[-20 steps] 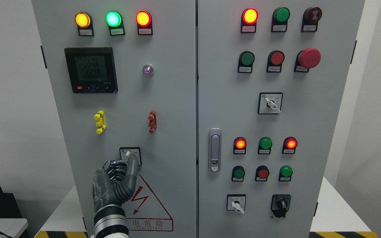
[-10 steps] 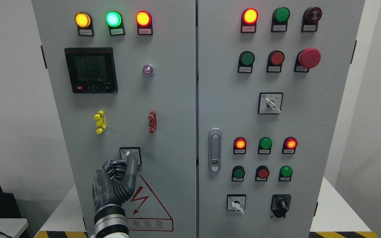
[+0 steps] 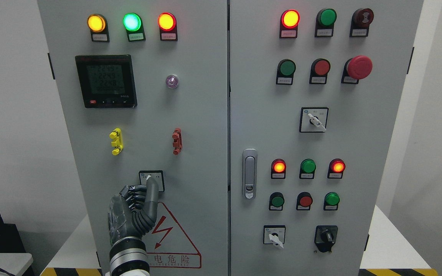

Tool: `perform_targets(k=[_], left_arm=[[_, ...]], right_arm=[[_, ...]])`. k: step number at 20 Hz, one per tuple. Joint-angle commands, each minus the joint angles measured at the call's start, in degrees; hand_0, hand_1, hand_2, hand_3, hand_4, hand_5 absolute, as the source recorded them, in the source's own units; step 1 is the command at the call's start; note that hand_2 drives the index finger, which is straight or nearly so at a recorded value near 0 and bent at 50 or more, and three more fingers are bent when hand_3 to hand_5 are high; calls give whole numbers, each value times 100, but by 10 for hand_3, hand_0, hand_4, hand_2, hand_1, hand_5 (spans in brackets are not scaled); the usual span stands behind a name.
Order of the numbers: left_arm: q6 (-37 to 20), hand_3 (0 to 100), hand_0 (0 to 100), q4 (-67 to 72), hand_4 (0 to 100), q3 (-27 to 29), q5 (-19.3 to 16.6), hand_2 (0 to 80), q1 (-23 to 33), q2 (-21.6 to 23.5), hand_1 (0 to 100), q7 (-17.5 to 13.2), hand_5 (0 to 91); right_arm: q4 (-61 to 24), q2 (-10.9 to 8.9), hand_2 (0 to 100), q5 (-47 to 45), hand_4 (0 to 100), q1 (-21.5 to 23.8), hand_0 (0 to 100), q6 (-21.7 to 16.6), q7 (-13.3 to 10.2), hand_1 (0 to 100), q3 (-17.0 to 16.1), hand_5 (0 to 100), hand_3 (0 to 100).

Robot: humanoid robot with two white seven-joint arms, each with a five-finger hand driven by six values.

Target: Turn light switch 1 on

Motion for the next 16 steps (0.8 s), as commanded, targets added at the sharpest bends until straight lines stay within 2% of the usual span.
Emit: perform_targets(k=[1,16], left_arm=[[48,803,423,7,857,-11,-8,503,0,0,351,-26,857],[101,805,430,7,858,-11,-8,503,-44,0,338,-96,857]], right_arm=[[0,-7,0,-141,0,-5,120,4,-3,389,97,0,0],[0,-7,0,-141,0,3,120,4,-3,389,97,0,0]])
